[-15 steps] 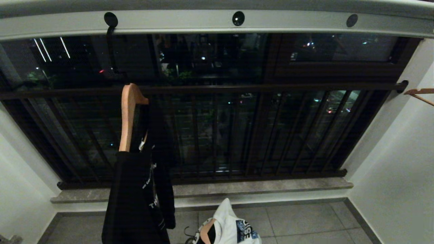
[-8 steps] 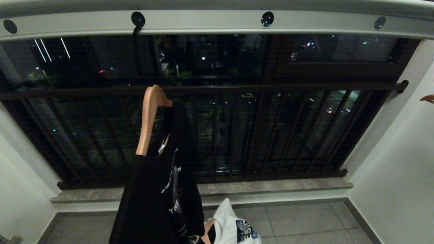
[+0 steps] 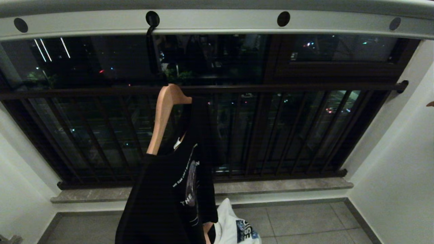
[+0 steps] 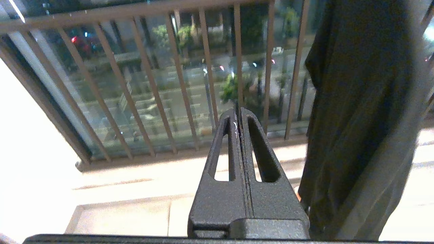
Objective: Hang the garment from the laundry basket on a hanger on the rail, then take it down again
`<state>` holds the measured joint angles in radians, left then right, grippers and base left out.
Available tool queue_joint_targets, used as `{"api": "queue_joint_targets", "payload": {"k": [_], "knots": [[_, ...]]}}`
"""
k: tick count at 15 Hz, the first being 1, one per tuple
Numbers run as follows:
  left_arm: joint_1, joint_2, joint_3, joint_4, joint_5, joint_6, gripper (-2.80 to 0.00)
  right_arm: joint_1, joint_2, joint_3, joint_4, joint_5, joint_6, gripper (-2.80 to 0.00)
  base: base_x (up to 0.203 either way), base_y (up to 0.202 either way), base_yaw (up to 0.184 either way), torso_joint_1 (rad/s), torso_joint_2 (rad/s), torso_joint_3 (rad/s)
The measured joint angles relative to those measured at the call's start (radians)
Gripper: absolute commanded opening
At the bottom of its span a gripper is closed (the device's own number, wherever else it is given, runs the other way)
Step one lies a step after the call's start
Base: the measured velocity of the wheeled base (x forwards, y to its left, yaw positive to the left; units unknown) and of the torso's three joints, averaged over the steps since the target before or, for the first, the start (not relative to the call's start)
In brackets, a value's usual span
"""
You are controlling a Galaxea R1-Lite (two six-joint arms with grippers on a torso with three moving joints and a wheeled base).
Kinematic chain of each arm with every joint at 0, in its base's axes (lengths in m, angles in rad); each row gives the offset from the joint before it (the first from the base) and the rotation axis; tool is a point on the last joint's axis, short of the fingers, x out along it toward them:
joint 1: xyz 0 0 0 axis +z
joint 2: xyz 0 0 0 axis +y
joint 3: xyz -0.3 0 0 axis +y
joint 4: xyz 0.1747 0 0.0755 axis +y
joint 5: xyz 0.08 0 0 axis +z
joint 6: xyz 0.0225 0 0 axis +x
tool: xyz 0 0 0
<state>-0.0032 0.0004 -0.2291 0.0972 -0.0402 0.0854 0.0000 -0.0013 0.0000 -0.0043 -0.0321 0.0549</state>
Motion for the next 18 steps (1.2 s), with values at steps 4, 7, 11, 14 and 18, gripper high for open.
{"api": "queue_joint_targets", "payload": {"k": [4,7,11,14,18], "knots": [[0.0,0.0,0.192,-0.214,0.005,0.021,-2.8,0.0,0.0,0.0,0.0,0.0,0.0,-2.8,0.0,0.0,0.0,0.0,0.0,0.0],[0.0,0.0,0.222,-0.214,0.01,0.022,-2.8,0.0,0.0,0.0,0.0,0.0,0.0,-2.8,0.0,0.0,0.0,0.0,0.0,0.0],[0.0,0.0,0.228,-0.102,0.007,-0.005,-2.8,0.0,0.0,0.0,0.0,0.0,0.0,-2.8,0.0,0.0,0.0,0.0,0.0,0.0],[-0.001,0.0,0.229,-0.104,0.007,-0.019,-2.8,0.0,0.0,0.0,0.0,0.0,0.0,-2.8,0.0,0.0,0.0,0.0,0.0,0.0],[0.0,0.0,0.229,-0.104,0.007,-0.023,-2.8,0.0,0.0,0.0,0.0,0.0,0.0,-2.8,0.0,0.0,0.0,0.0,0.0,0.0]]}}
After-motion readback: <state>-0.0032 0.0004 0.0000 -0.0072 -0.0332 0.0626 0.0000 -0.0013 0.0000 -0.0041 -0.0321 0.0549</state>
